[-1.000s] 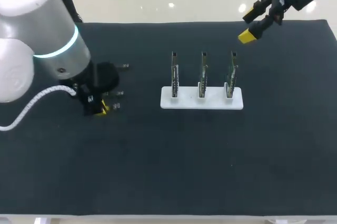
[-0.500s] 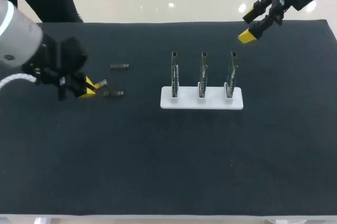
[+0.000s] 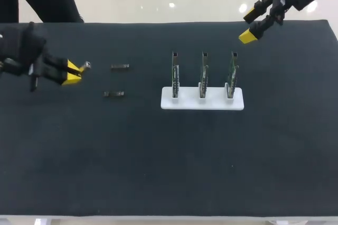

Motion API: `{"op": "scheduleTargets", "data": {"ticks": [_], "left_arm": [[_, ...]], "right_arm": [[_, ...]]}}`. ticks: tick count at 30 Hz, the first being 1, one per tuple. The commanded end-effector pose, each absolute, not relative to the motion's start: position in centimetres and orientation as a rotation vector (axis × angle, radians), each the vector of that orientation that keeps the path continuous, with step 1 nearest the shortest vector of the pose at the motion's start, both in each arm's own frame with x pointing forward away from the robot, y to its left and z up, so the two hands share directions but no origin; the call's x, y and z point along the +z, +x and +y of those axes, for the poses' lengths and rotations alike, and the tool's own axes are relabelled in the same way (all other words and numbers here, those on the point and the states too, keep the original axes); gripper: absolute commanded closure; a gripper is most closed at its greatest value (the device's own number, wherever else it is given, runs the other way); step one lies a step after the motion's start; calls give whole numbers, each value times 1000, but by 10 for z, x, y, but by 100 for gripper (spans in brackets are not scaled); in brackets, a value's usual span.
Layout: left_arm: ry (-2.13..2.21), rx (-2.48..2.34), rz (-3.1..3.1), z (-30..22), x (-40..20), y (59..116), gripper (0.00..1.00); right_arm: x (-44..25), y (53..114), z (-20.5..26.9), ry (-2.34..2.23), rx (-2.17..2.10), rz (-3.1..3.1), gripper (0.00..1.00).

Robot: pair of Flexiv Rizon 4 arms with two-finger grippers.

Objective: Pick up the optical module with the left hand, and insert it into the network port with the right hand.

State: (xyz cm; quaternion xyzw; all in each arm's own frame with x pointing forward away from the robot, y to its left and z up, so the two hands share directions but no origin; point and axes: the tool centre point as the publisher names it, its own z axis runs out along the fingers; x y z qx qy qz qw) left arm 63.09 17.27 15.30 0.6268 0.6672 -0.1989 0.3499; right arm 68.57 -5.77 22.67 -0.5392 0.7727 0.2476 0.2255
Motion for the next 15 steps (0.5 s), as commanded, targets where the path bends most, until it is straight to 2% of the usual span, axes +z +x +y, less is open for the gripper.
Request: {"op": "scheduleTargets", "data": {"ticks": [1, 15], "left_arm": [[1349, -795, 1349, 176, 153, 633, 100], [1339, -804, 1338, 175, 153, 634, 100]], "right_arm": [[226, 685, -58, -1487, 684, 2128, 0], [226, 685, -58, -1487, 684, 2128, 0]]}}
